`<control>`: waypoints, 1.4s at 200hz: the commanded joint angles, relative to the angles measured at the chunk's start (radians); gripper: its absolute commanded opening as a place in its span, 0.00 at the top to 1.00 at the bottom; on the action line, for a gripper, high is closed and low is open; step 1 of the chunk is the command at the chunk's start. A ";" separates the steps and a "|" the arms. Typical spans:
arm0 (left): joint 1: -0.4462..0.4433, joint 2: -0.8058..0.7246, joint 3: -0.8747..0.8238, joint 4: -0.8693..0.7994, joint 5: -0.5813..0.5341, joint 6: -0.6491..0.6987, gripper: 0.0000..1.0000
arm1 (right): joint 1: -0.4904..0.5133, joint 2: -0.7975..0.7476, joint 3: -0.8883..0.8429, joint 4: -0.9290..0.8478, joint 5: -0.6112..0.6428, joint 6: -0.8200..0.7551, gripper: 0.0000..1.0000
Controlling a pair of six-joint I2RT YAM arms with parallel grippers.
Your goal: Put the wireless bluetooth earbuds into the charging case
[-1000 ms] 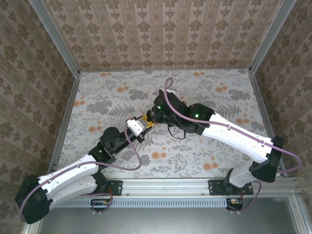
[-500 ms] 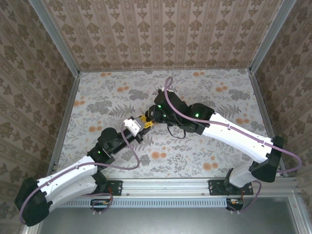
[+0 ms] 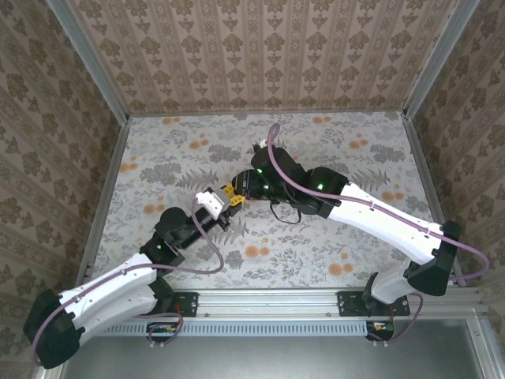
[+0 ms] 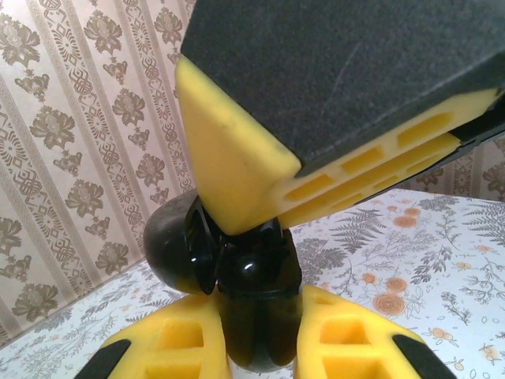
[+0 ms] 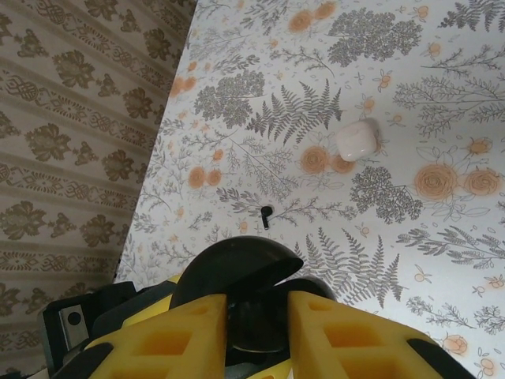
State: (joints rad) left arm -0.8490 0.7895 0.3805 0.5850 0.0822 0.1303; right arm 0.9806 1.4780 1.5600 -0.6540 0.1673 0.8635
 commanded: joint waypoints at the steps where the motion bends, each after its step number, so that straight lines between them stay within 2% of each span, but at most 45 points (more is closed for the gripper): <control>1: 0.003 -0.035 0.014 0.102 0.018 -0.020 1.00 | 0.003 -0.011 -0.002 -0.052 -0.013 -0.020 0.72; 57: 0.008 -0.048 0.012 0.084 0.032 -0.030 1.00 | -0.005 -0.030 0.079 -0.118 0.021 -0.065 0.59; 92: 0.019 -0.054 0.013 0.073 0.064 -0.049 1.00 | -0.023 -0.075 0.067 -0.121 0.023 -0.081 0.59; 137: 0.059 -0.042 0.016 0.068 0.150 -0.106 1.00 | -0.028 -0.079 0.061 -0.121 -0.050 -0.168 0.62; 188: 0.085 -0.035 0.028 0.055 0.199 -0.135 1.00 | -0.031 -0.079 0.059 -0.155 -0.042 -0.210 0.61; 214: 0.133 -0.092 0.035 -0.024 0.183 -0.147 1.00 | -0.055 -0.133 0.027 -0.142 -0.046 -0.225 0.60; 242: 0.218 -0.201 0.049 -0.216 0.144 -0.153 1.00 | -0.131 -0.141 -0.061 -0.109 -0.099 -0.203 0.61; 266: 0.278 -0.313 0.065 -0.410 0.099 -0.157 1.00 | -0.140 -0.057 -0.099 -0.068 -0.127 -0.210 0.61; 280: 0.295 -0.374 0.081 -0.533 0.055 -0.147 1.00 | -0.138 0.020 -0.107 -0.003 -0.201 -0.207 0.63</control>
State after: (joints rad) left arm -0.5823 0.5064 0.4080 0.2916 0.2070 -0.0055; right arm 0.8364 1.3811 1.4879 -0.7509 0.0788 0.6640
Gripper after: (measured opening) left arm 0.173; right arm 0.384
